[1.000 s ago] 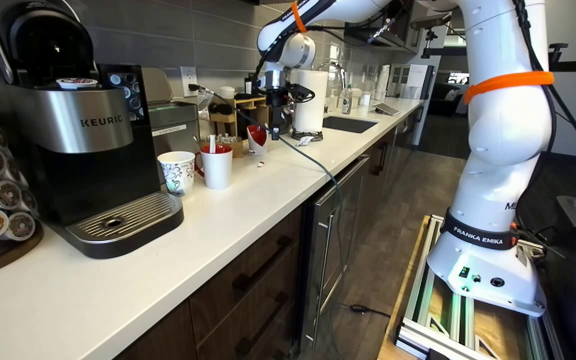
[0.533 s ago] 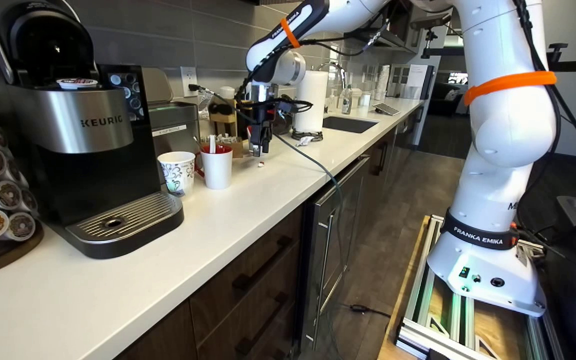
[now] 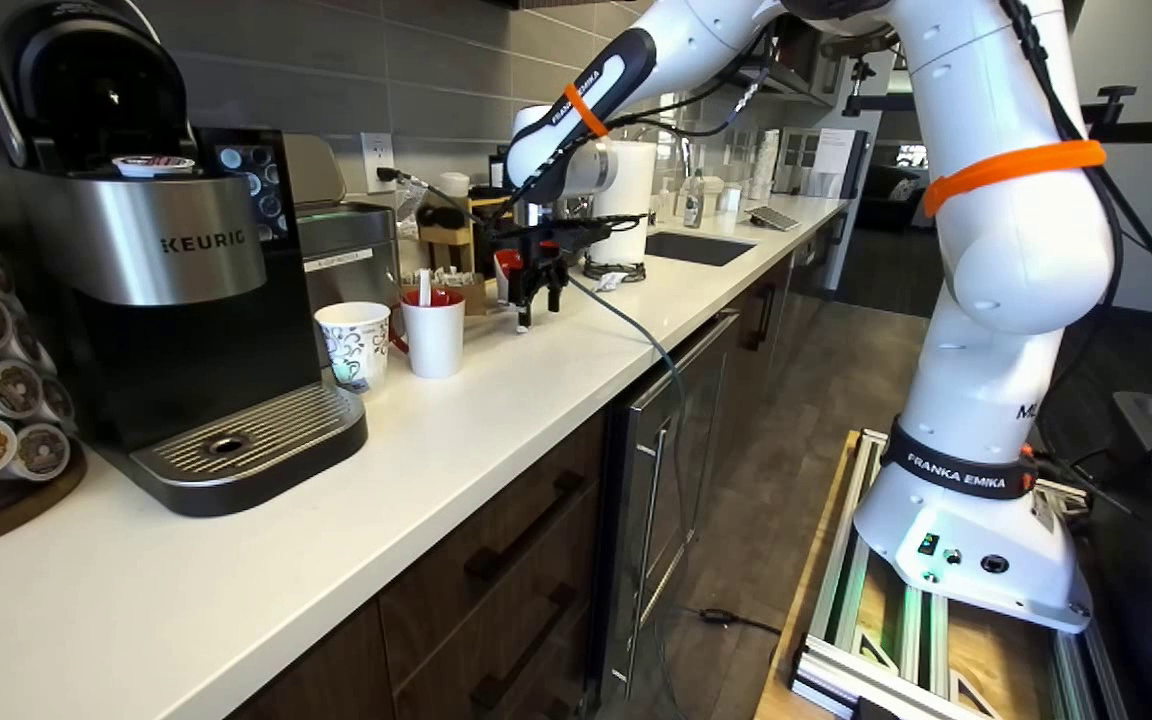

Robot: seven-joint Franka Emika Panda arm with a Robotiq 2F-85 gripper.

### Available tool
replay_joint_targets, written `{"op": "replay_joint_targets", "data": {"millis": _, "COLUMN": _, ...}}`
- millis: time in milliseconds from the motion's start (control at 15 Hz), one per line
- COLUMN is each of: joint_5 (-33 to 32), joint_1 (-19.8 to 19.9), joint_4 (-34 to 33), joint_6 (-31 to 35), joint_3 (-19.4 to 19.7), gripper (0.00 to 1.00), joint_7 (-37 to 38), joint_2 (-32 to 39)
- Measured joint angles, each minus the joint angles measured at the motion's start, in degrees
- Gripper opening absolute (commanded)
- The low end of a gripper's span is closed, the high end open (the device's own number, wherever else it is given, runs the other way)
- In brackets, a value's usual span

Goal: Move the cup and mug to the left and put the broken piece inside the broken mug

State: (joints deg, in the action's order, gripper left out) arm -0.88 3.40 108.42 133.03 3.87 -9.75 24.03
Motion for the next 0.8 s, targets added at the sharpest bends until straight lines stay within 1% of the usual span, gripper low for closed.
{"op": "replay_joint_targets", "data": {"millis": 133, "joint_5": -1.91, "joint_1": -0.03, "joint_4": -0.10, "joint_6": -0.63, "joint_3": 1.74, "gripper": 1.00, "joint_7": 5.50, "joint_2": 0.22}}
{"op": "replay_joint_targets", "data": {"millis": 200, "joint_5": -1.91, "joint_1": 0.15, "joint_4": -0.21, "joint_6": -1.53, "joint_3": 1.99, "gripper": 1.00, "joint_7": 6.83, "joint_2": 0.19}}
{"op": "replay_joint_targets", "data": {"millis": 400, "joint_5": -0.81, "joint_1": 1.22, "joint_4": -0.28, "joint_6": -1.92, "joint_3": 0.90, "gripper": 1.00, "joint_7": 4.90, "joint_2": -0.34}}
{"op": "replay_joint_targets", "data": {"millis": 533, "joint_5": -0.85, "joint_1": 1.21, "joint_4": -0.48, "joint_6": -2.78, "joint_3": 0.85, "gripper": 1.00, "joint_7": 5.66, "joint_2": -0.40}}
{"op": "replay_joint_targets", "data": {"millis": 800, "joint_5": -2.88, "joint_1": -0.52, "joint_4": -2.78, "joint_6": -10.73, "joint_3": 2.28, "gripper": 1.00, "joint_7": 17.54, "joint_2": -0.20}}
